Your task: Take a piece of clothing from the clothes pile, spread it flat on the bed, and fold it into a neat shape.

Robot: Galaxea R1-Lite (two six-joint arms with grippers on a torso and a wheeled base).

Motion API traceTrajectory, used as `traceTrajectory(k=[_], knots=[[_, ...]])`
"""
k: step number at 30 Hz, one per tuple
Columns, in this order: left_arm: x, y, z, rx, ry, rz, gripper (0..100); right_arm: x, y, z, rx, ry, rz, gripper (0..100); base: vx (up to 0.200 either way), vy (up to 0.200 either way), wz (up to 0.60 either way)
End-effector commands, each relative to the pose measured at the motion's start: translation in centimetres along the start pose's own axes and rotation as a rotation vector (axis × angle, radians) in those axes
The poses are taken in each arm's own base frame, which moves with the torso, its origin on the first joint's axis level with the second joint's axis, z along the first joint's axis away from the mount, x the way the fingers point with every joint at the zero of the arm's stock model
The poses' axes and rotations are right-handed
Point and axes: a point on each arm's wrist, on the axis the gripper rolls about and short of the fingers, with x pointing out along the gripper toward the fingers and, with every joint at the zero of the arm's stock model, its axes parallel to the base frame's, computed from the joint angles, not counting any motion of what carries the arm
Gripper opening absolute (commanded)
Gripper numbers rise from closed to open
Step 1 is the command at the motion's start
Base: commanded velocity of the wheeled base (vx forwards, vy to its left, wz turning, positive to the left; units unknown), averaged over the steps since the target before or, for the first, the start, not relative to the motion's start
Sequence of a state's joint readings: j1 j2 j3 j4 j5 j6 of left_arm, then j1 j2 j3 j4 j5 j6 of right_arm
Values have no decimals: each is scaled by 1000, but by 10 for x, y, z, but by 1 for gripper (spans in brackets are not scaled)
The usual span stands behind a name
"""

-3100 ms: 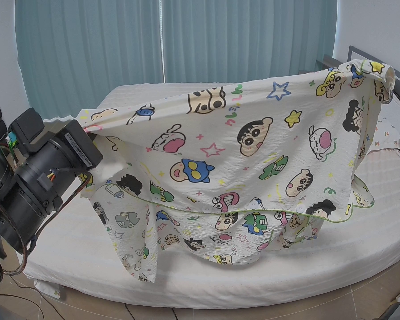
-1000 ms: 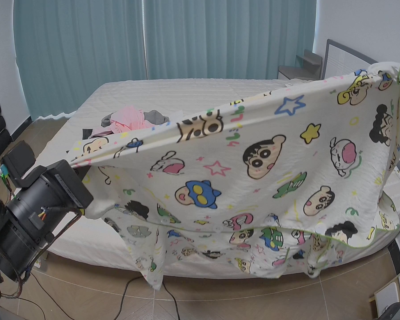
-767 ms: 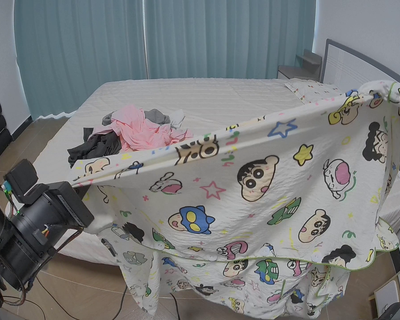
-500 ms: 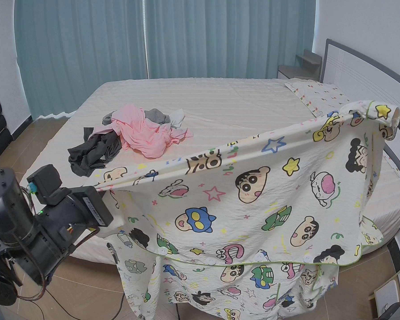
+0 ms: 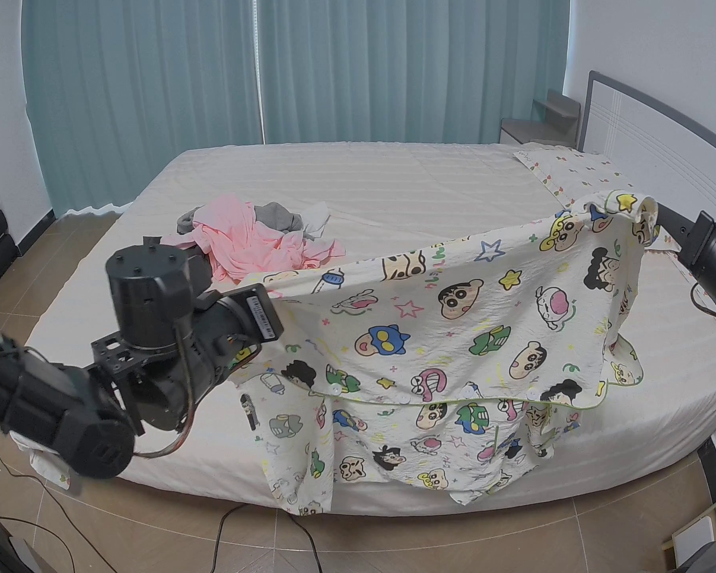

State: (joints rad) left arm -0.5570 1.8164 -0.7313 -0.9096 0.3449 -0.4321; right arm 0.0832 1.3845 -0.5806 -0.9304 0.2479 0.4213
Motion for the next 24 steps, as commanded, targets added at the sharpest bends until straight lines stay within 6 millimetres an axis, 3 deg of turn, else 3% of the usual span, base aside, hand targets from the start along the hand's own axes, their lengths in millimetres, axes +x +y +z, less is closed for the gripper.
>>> traceTrajectory(k=[1,4,5,15,21,24], knots=[[56,7,-33,21,70,42,0,35,-27,-29,27,88,-56,0,200,0,0],[79,12,-42,29,74,65,0,48,-37,-38,28,94,-67,0,200,0,0],[98,16,-49,38,75,81,0,62,-47,-44,26,81,-81,0,200,0,0],[174,37,-89,54,108,150,0,118,-86,-88,42,106,-117,0,200,0,0],[213,48,-108,61,142,199,0,152,-115,-127,46,118,-209,0,0,0,0],[223,50,-112,64,151,211,0,161,-125,-138,46,118,-247,0,0,0,0]])
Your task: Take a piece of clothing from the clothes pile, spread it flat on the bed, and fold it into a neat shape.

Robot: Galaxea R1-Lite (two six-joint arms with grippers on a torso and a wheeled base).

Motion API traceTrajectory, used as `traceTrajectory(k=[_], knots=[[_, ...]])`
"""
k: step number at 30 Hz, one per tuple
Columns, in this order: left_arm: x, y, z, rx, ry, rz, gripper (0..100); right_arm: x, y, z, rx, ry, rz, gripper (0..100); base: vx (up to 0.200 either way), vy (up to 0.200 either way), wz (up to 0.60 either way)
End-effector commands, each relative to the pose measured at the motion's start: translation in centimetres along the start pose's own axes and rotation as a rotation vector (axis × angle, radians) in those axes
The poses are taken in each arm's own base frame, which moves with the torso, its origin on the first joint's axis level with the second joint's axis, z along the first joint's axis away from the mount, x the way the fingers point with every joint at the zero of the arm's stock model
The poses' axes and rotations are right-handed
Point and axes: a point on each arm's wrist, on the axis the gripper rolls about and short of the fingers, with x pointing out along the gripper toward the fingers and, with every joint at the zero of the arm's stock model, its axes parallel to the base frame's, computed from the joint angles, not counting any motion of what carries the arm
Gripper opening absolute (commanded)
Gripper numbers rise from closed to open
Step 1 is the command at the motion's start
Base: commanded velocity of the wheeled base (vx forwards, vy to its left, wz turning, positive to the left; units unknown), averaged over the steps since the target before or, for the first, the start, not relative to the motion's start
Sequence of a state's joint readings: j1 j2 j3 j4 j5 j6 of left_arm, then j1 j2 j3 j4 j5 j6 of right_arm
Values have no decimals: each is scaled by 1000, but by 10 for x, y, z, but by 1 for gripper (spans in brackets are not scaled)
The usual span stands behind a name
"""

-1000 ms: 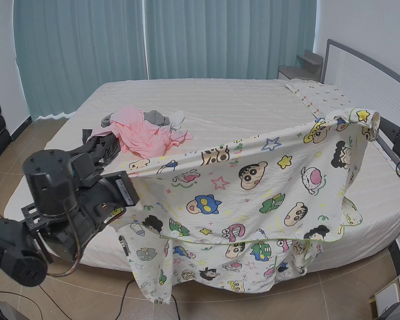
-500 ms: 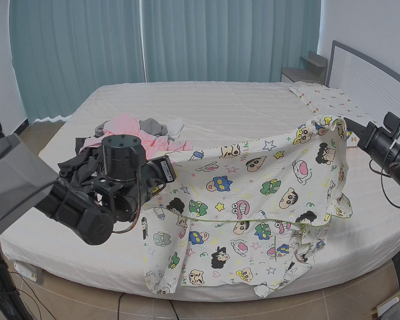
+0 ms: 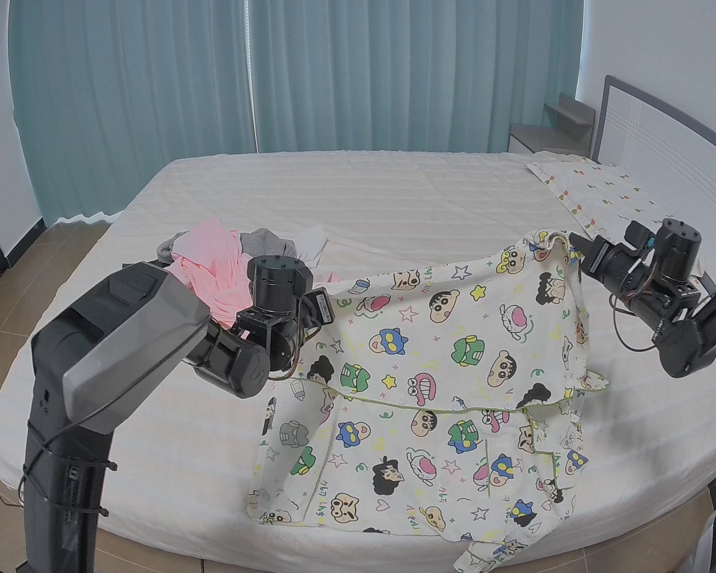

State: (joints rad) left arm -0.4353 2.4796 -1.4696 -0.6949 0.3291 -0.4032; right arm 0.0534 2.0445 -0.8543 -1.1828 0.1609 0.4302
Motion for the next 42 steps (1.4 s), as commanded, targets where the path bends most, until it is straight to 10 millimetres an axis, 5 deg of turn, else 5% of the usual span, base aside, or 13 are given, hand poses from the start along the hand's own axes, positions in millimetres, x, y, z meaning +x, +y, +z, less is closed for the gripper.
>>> traceTrajectory(k=[1,7,8,9,10,12,15,24,31,32,36,42], knots=[[46,14,-40,27,84,66,0,45,-36,-55,14,56,-108,0,0,0,0],[66,12,-51,24,83,86,0,62,-50,-76,21,76,-129,0,0,0,0],[69,11,-52,23,75,90,0,68,-52,-79,25,74,-130,100,0,0,0],[73,12,-56,24,72,100,0,73,-53,-83,39,67,-133,100,0,0,0],[78,12,-59,25,62,116,100,79,-53,-86,55,50,-138,100,0,0,0],[83,12,-62,27,49,138,100,86,-51,-89,75,34,-144,100,0,0,0],[92,34,-107,85,133,279,100,102,-60,-97,126,27,-198,100,0,0,0],[100,64,-93,67,100,382,100,111,-92,-54,334,-145,-365,100,0,0,0],[88,75,-7,-90,-21,424,100,67,-115,-36,344,-89,-449,100,0,0,0],[76,72,25,-153,-43,415,100,48,-116,-36,358,-22,-429,100,0,0,0],[52,62,76,-295,-62,328,100,8,-113,-45,401,133,-384,100,0,0,0],[36,65,92,-331,-7,298,100,-27,-116,-82,329,330,-413,100,0,0,0]])
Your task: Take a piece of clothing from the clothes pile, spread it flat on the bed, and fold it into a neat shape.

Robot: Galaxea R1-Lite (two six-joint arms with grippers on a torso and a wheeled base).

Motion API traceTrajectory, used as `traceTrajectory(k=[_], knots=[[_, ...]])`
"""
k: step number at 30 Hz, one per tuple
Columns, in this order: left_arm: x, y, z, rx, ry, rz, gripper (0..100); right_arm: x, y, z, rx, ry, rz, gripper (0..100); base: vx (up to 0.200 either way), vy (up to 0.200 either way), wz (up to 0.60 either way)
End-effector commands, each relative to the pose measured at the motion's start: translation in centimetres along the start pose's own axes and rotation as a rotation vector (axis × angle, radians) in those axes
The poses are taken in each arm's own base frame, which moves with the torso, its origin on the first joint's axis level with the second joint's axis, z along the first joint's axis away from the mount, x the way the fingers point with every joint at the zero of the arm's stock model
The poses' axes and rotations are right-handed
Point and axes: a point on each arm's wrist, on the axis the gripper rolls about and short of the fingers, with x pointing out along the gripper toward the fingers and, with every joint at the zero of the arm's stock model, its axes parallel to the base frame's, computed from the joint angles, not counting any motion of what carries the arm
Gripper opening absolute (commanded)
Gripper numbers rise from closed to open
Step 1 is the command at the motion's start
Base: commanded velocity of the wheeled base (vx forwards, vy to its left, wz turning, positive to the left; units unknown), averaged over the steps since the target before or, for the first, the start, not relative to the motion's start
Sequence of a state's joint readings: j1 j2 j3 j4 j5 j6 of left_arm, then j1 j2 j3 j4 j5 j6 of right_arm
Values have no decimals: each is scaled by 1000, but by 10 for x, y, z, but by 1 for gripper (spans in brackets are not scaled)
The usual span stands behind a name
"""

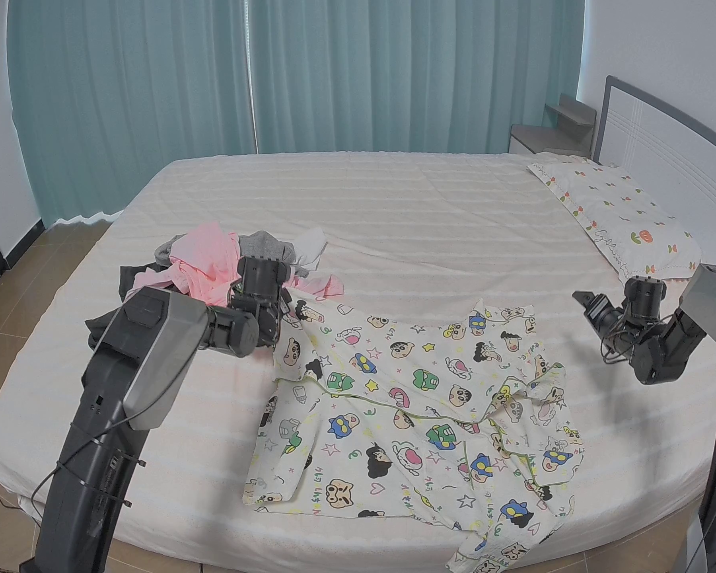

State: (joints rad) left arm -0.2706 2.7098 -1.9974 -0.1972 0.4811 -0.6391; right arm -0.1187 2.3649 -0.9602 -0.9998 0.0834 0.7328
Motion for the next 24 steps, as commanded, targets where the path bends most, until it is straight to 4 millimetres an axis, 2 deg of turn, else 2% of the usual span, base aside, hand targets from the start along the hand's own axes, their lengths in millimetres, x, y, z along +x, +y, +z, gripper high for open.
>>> traceTrajectory(k=[1,3,5,6,10,12,13,16,22,23,24], knots=[[-45,-5,73,-118,1,-79,100,-44,-22,-11,-92,132,-30,100,0,0,0],[-47,2,76,-113,69,-110,100,-48,-35,-16,-136,185,-28,100,0,0,0],[-47,4,77,-111,92,-114,100,-51,-36,-18,-146,208,-15,100,0,0,0],[-46,9,76,-103,135,-99,100,-59,-40,-25,-160,268,18,100,0,0,0],[-51,19,82,-177,207,-108,100,-67,-53,-31,-240,329,42,100,0,0,0],[-61,25,90,-203,248,-136,100,-71,-59,-34,-277,363,65,100,0,0,0],[-73,31,93,-220,302,-169,100,-76,-64,-38,-311,406,114,100,0,0,0],[-93,41,91,-221,366,-188,100,-83,-68,-45,-348,463,189,100,0,0,0],[-131,71,72,-271,361,-232,100,-71,-65,-58,-400,498,226,100,0,0,0],[-131,71,72,-271,361,-232,100,-71,-65,-58,-400,498,226,100,0,0,0],[-143,82,60,-282,360,-246,100,-68,-66,-64,-402,517,227,100,0,0,0]])
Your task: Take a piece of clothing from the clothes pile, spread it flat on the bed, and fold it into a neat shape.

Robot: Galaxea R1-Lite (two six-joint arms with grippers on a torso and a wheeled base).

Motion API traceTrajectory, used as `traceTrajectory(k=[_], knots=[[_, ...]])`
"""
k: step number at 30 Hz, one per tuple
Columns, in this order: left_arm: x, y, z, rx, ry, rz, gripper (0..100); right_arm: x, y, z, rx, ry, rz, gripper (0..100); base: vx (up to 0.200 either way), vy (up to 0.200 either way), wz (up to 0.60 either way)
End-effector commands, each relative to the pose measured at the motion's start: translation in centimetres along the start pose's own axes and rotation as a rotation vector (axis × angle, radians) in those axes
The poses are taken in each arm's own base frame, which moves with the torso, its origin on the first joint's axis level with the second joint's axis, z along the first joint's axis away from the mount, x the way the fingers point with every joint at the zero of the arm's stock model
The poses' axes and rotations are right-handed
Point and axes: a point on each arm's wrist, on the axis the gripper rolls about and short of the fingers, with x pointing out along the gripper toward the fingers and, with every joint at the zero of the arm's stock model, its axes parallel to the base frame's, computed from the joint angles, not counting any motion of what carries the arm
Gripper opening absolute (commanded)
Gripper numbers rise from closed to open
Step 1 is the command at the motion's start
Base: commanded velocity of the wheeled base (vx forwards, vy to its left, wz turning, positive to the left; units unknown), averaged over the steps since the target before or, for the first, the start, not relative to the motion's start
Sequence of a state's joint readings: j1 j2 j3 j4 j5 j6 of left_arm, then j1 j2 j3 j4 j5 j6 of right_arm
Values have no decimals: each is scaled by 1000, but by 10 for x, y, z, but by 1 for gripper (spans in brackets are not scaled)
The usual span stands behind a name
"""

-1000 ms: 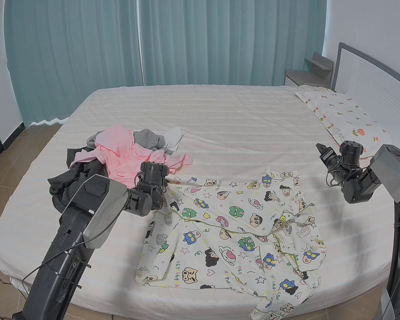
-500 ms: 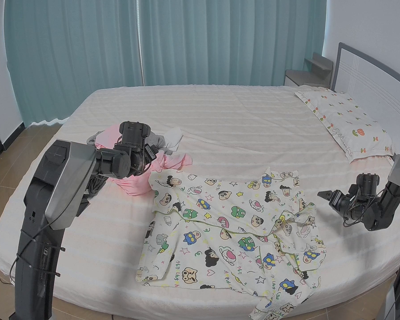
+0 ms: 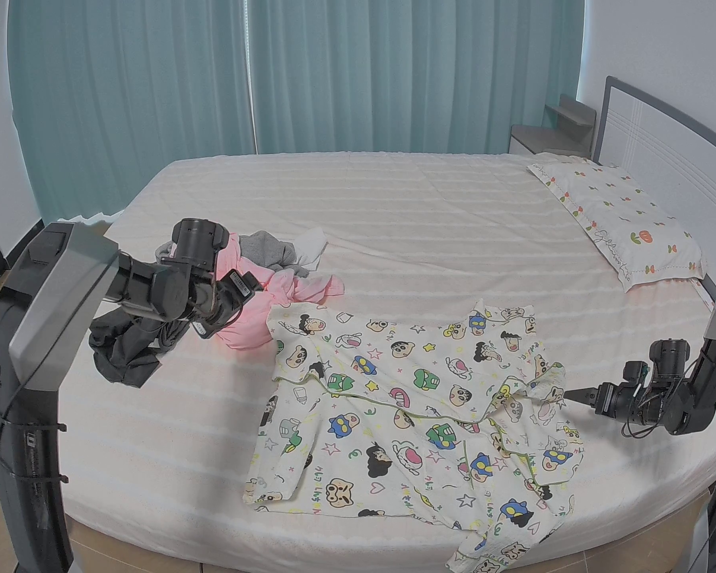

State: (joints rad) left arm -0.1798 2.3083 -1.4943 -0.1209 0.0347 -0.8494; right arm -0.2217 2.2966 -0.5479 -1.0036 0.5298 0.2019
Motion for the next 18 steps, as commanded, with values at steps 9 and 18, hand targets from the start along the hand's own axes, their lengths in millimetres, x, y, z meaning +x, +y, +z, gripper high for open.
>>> traceTrajectory(k=[9,18], knots=[[-94,44,-56,-202,-39,-202,100,32,3,-16,-87,81,52,100,0,0,0],[-99,56,-84,-249,-19,-259,100,45,-1,-17,-109,79,3,0,0,0,0]])
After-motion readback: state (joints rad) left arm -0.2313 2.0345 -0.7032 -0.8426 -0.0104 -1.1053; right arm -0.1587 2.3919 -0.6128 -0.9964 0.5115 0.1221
